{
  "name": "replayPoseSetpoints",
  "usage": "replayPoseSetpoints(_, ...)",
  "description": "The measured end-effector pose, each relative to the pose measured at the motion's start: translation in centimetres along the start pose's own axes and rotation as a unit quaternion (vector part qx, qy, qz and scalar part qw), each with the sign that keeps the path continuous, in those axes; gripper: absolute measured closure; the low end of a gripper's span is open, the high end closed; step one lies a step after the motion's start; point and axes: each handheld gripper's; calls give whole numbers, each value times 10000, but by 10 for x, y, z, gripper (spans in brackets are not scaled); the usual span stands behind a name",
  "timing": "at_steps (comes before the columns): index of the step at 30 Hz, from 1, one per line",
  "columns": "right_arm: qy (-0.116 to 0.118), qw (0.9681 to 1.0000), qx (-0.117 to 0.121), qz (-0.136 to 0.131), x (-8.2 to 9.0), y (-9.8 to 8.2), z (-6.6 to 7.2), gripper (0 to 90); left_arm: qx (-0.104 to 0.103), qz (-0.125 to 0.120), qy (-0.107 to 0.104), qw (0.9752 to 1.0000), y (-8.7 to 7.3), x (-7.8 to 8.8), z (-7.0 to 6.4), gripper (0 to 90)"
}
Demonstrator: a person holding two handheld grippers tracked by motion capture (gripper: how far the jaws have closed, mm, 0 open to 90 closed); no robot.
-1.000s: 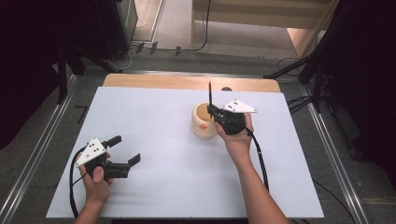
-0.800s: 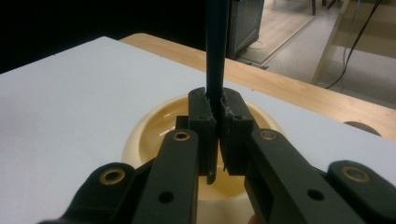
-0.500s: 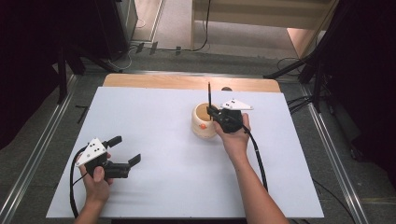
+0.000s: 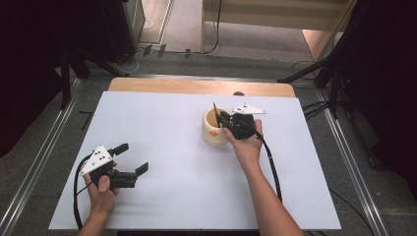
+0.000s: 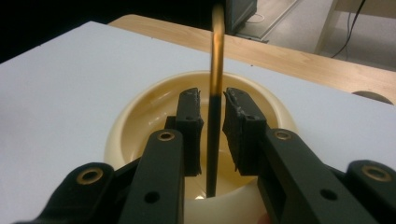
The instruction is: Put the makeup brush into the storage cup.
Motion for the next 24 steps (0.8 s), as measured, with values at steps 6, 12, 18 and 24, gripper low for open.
replayPoseSetpoints(6, -41, 9999, -68, -131, 6, 3, -1, 677, -8, -22, 17, 10000, 0, 0, 0, 0)
replayPoseSetpoints(12, -100, 9994, -93, -318, 17, 4, -3, 429, 9, -47, 25, 10000, 0, 0, 0, 0)
replayPoseSetpoints(18, -226, 9987, -32, -449, 29, 2, -7, 211, 16, -47, 8, 10000, 0, 0, -1, 0)
replayPoseSetpoints(24, -134, 9982, -2, -586, 41, 0, -10, 42, 7, -37, 6, 10000, 0, 0, -1, 0)
Point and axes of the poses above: each handheld gripper's, and its own axes: x roughly backward along the jaws, y roughly out of its top, z roughly to its left, and after that the axes turned 10 degrees about -z, right-handed
